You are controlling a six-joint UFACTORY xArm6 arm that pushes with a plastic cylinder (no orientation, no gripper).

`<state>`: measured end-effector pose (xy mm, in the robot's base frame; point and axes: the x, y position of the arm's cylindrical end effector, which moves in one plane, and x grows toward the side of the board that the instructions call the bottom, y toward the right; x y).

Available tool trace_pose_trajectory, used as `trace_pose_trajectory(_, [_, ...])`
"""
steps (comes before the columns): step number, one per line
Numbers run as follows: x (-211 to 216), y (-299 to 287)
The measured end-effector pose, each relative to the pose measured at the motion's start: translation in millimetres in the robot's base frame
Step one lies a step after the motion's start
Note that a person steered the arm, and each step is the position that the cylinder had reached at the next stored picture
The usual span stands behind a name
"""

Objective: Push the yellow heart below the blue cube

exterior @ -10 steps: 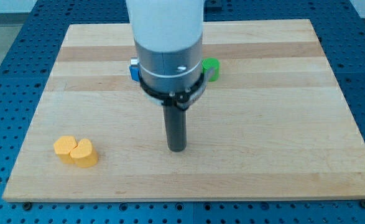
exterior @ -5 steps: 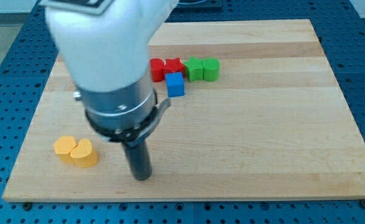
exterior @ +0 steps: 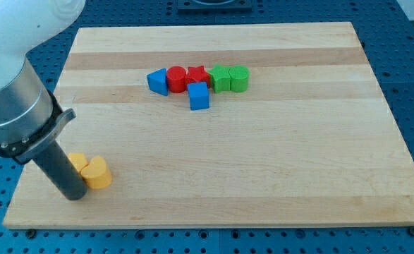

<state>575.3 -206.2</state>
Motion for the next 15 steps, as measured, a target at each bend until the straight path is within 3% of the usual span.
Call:
trace_pose_trajectory(4, [-34,54])
trace_pose_trajectory(7, [-91,106])
trace_pose_trajectory(13, [-88,146])
trace_pose_trajectory(15, [-65,154])
